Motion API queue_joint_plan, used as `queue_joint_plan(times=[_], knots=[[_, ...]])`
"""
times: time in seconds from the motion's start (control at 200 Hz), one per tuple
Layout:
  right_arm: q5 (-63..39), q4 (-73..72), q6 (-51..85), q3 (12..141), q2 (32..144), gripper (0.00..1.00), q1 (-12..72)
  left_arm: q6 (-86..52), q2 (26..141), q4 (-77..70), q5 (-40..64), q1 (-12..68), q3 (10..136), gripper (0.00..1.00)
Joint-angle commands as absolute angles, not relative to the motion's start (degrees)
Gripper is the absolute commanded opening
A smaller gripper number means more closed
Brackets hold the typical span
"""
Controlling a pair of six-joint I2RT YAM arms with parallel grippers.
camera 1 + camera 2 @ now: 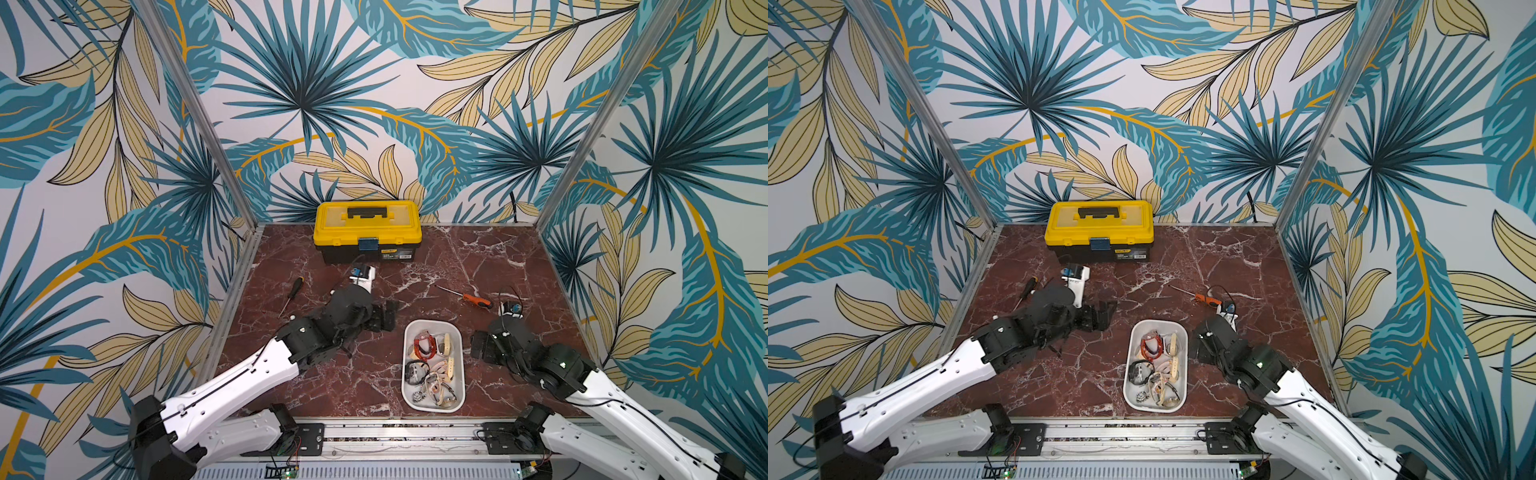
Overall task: Put the watch into the storage box
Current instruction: Reset both arms
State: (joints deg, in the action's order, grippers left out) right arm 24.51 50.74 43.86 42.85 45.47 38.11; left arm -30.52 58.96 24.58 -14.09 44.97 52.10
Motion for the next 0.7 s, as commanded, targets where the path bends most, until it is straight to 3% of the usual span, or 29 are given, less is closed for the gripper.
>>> queue_joint_plan(times=[0.0,0.205,0.381,0.506,0.696], knots=[[29.9,46.2,44.3,41.3,44.9,1.0,34.4,-26.6,54.3,23.0,-16.2,39.0,47.3,1.0],[21.5,34.3,35.0,41.4,52.8,1.0,18.1,-25.7,52.1,18.5,-16.4,21.6,42.7,1.0],[15.4,22.6,32.0,41.2,61.5,1.0,4.6,-25.0,52.2,10.4,-22.0,14.1,38.1,1.0],[14.6,16.3,30.9,40.6,66.1,1.0,0.6,-22.6,51.4,2.5,-27.9,13.0,33.6,1.0],[12.1,2.5,27.3,36.4,71.4,1.0,-0.8,-17.3,53.2,-12.7,-27.8,10.1,25.8,1.0]])
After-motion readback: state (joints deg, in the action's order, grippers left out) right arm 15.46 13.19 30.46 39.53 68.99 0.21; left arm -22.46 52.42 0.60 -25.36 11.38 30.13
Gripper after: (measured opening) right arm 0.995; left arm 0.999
